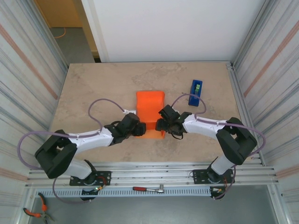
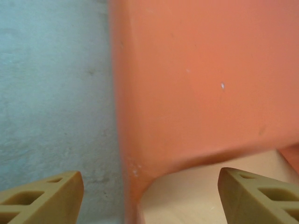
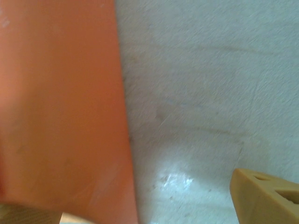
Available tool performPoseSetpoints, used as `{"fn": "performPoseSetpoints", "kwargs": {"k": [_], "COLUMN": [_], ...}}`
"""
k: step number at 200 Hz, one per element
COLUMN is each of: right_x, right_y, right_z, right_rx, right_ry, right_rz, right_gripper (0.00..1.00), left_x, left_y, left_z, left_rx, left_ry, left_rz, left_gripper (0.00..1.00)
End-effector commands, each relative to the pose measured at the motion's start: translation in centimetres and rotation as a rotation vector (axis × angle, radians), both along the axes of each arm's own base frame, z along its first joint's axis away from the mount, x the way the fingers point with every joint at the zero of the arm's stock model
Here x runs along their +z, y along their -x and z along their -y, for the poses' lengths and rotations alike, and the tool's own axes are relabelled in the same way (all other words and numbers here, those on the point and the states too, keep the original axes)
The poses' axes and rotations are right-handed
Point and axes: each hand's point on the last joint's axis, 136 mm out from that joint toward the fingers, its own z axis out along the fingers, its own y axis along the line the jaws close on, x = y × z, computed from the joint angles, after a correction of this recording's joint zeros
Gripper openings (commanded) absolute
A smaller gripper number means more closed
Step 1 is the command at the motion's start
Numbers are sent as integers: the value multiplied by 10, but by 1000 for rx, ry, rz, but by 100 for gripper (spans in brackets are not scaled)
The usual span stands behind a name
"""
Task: Wrap the gift box in paper
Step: Fold the third fold of the wrapping paper on the gift box.
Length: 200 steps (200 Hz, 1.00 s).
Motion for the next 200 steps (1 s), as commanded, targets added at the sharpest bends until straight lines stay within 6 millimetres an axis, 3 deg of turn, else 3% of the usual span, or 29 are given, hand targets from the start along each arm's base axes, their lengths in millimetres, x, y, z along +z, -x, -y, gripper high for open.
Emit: {"fn": "performPoseSetpoints", "kwargs": {"k": [1, 38, 75, 123, 147, 180, 190, 195, 200], "right_x": [2, 1, 6, -5, -13, -16, -16, -16, -15], "right_y": [-14, -14, 0, 13, 14, 13, 13, 14, 14], "right_z": [-1, -2, -8, -4, -6, -11, -11, -11, -11], "right_rx": [-4, 10, 39, 28, 31, 44, 45, 46, 45], "right_ry": [-12, -26, -44, -18, -10, -15, -15, -13, -12], "right_rz": [14, -3, -2, -22, -42, -51, -54, -55, -53], "right_gripper": [85, 80, 76, 67, 50, 0, 1, 9, 24], "left_x": [-1, -11, -14, -21, -23, -26, -27, -26, -26], "left_y": [-4, -11, -12, -12, -12, -11, -11, -11, -11], "left_z": [6, 3, 7, 9, 9, 9, 10, 10, 10], "left_rx": [2, 66, 76, 74, 73, 72, 70, 71, 70], "left_ry": [-25, -80, -118, -137, -145, -159, -160, -159, -160], "left_rz": [26, 25, 27, 15, 12, 8, 5, 6, 7], "left_gripper": [73, 63, 61, 60, 60, 60, 60, 60, 60]}}
